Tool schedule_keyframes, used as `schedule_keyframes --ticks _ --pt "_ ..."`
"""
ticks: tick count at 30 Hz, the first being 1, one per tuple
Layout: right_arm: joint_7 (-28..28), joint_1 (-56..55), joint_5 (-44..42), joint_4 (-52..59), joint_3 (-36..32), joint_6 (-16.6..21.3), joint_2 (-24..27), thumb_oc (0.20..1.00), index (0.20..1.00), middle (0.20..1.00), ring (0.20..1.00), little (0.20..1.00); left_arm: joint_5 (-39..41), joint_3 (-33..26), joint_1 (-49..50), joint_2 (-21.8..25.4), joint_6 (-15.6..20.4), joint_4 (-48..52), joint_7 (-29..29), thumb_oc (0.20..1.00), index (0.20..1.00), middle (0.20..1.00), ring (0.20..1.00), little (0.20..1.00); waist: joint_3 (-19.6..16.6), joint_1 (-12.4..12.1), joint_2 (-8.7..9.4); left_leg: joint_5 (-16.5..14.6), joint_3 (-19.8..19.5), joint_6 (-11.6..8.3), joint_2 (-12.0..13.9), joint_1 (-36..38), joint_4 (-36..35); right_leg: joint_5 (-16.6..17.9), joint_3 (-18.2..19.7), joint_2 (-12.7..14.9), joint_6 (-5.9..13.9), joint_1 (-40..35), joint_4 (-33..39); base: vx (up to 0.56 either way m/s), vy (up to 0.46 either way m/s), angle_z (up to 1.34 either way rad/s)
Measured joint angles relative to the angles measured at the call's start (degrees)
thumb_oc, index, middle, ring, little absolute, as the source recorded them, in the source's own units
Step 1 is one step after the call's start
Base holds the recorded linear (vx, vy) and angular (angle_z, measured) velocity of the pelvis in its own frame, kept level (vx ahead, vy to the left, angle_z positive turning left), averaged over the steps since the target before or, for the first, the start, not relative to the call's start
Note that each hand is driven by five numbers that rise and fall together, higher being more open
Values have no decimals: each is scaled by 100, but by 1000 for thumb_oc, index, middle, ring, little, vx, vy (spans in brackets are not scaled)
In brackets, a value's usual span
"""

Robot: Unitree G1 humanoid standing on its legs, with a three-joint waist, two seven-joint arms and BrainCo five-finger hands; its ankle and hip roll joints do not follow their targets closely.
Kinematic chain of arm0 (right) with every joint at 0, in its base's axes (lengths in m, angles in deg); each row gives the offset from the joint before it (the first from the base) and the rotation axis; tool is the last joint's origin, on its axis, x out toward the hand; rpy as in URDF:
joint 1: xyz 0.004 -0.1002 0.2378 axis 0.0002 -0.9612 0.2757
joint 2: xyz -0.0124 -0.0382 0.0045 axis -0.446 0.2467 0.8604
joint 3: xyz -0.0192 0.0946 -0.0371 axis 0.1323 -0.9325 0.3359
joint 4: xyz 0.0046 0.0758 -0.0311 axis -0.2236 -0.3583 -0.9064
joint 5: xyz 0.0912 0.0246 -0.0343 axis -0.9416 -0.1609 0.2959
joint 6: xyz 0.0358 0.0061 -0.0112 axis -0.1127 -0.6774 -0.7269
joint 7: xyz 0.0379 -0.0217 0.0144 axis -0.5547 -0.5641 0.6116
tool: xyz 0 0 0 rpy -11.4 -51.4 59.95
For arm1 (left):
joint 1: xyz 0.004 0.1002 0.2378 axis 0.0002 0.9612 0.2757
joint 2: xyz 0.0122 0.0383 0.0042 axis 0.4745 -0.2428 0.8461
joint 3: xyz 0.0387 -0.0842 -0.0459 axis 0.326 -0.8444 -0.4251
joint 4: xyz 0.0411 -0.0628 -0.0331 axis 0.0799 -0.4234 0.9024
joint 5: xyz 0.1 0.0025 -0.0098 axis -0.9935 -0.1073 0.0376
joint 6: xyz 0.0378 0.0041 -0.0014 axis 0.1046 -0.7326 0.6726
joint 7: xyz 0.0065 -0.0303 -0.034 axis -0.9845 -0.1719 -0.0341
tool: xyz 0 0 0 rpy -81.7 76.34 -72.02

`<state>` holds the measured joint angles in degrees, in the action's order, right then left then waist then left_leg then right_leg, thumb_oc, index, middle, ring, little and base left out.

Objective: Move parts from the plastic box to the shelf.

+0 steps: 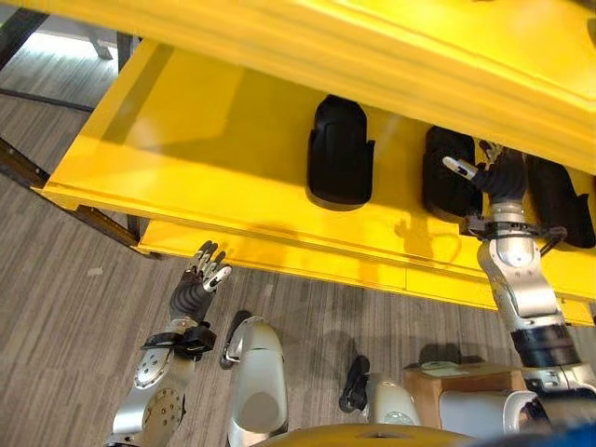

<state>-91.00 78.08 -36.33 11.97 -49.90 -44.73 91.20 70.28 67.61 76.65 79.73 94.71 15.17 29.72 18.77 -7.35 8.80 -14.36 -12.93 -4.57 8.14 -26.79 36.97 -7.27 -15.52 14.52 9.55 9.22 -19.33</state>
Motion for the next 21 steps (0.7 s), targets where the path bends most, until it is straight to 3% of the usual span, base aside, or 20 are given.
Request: schedule_keyframes --ticks 5,9,13,21 --pt "531 -954 149 727 -221 153 -84 1000 1000 1000 1000 1000 -239 -112 66 143 2 73 139 1000 1000 1000 1000 1000 -55 33 -13 -44 85 -18 -13 196 -64 18 19 43 -12 -189 94 32 7 -2" --pt "971 -1941 336 962 -191 317 -222 1000 1000 1000 1000 1000 -1540 23 63 769 88 368 253 1000 1000 1000 1000 1000 -267 194 -170 -51 200 20 -15 518 -271 12 66 87 -15 -426 272 44 9 -6" --pt "999 -1998 447 865 -191 320 -229 1000 1000 1000 1000 1000 -2319 289 -142 843 209 374 234 1000 1000 1000 1000 1000 -425 338 -318 -18 242 24 -17 606 -368 13 79 104 -8 -465 331 7 4 -2" --pt "932 -2008 702 607 -137 328 -368 1000 1000 1000 1000 1000 -4901 1237 -1325 1122 327 233 -166 1000 1000 1000 1000 1000 -703 598 -429 50 395 -54 -28 775 -497 73 237 150 81 -473 325 17 21 -8"
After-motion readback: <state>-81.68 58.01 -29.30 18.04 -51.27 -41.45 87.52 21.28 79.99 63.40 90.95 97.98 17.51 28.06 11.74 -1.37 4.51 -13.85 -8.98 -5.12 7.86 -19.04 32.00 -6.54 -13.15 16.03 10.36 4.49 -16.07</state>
